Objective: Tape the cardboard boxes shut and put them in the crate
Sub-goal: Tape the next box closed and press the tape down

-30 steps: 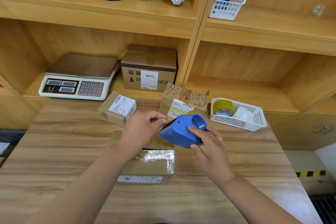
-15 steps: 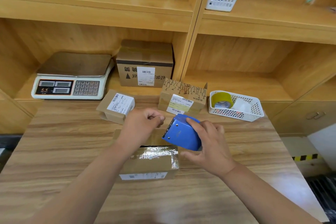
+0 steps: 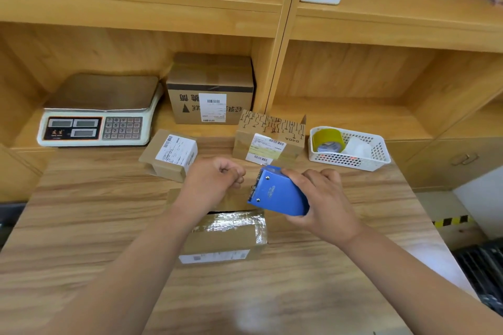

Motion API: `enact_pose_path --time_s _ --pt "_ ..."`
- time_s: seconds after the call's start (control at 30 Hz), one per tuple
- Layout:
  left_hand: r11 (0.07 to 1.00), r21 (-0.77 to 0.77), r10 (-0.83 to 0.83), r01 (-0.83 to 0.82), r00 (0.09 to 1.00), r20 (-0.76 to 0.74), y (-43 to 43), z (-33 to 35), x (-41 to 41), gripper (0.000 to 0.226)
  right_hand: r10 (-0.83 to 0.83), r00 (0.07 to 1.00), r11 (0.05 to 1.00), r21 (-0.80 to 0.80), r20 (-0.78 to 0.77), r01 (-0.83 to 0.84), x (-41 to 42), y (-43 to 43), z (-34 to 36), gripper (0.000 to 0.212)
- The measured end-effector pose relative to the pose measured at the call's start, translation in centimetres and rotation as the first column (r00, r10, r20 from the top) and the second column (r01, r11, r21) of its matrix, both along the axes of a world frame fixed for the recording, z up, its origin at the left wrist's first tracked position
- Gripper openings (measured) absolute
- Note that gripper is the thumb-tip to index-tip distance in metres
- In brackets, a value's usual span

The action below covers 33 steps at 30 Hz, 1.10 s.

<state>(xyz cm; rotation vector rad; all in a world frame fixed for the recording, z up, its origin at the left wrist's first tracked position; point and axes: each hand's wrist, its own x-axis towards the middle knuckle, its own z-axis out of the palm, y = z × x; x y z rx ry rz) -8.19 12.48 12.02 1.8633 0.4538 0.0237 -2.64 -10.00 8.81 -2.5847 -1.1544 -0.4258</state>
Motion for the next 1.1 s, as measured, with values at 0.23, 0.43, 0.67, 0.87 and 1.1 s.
enact_pose_path --time_s 0.23,0.43,0.67,0.87,1.1 --pt "0.998 0.016 0.059 -0.059 0.998 0.011 -1.3 0.6 -0.3 0.021 0.081 0.997 0.997 -0.001 -0.01 -0.081 1.5 -1.3 0.8 0.07" --pt "0.987 0.021 0.159 -0.159 0.987 -0.02 0.4 1.5 -0.1 0.017 0.064 0.996 0.996 -0.056 -0.058 -0.067 3.0 -4.5 1.0 0.071" --pt "0.969 0.063 0.239 -0.237 0.971 -0.028 0.4 2.2 -0.1 0.012 0.041 0.997 0.993 -0.109 -0.068 -0.048 4.4 -6.5 0.9 0.066" --pt "0.948 0.113 0.304 -0.298 0.952 -0.036 1.2 2.6 -0.1 0.015 -0.001 1.0 0.979 -0.202 -0.021 -0.003 5.5 -7.4 0.2 0.067" --pt "0.939 0.234 0.26 -0.251 0.966 -0.006 -0.1 2.6 -0.1 0.019 -0.064 0.996 0.937 -0.34 0.069 0.084 5.4 -5.3 -0.1 0.075"
